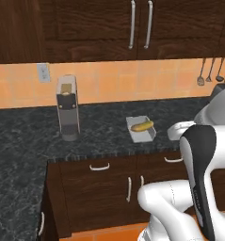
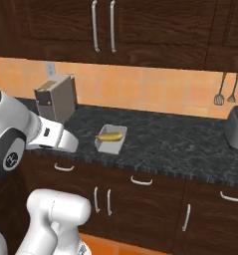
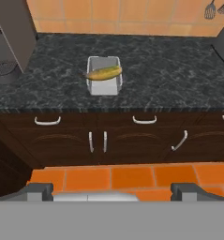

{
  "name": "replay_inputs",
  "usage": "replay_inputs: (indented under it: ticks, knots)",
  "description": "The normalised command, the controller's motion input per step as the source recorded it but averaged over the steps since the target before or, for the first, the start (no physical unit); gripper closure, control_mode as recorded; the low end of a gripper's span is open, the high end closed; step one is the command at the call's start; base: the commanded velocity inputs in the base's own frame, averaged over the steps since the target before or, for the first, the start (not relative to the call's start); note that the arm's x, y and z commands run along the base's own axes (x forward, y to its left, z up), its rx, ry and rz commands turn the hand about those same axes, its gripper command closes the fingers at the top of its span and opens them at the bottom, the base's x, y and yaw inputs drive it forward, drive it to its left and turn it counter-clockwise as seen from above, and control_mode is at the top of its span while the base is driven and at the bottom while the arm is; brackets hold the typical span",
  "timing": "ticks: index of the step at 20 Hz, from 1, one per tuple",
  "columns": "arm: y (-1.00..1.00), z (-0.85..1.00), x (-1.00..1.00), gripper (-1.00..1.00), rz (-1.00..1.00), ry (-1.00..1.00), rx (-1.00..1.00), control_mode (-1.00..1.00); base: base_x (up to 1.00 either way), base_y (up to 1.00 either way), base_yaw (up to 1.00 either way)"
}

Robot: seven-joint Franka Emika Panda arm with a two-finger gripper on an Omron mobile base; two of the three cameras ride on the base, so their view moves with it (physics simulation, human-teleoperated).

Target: Take the meat container that has the steak and place it on the second highest rack of the freezer. Then take the vegetable container that has the potato and cucumber and place it on the highest rack of the freezer.

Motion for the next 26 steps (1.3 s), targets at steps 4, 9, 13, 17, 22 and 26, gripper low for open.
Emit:
replay_inputs:
  ticks: [4, 9, 13, 17, 22, 26]
  knots:
    - [0.00, 0.00, 0.00, -1.00, 0.00, 0.00, 0.00, 1.00, 0.43, 0.39, -0.27]
    - [0.00, 0.00, 0.00, -1.00, 0.00, 0.00, 0.00, 1.00, 0.55, 0.39, -0.22]
    - [0.00, 0.00, 0.00, -1.00, 0.00, 0.00, 0.00, 1.00, 0.20, 0.46, -0.16]
    - [0.00, 0.00, 0.00, -1.00, 0.00, 0.00, 0.00, 1.00, 0.23, 0.47, -0.10]
    - [0.00, 0.00, 0.00, -1.00, 0.00, 0.00, 0.00, 1.00, 0.34, 0.19, -0.02]
    - [-0.02, -0.10, 0.26, -1.00, -0.04, 0.00, 0.00, -1.00, 0.22, 0.00, 0.00]
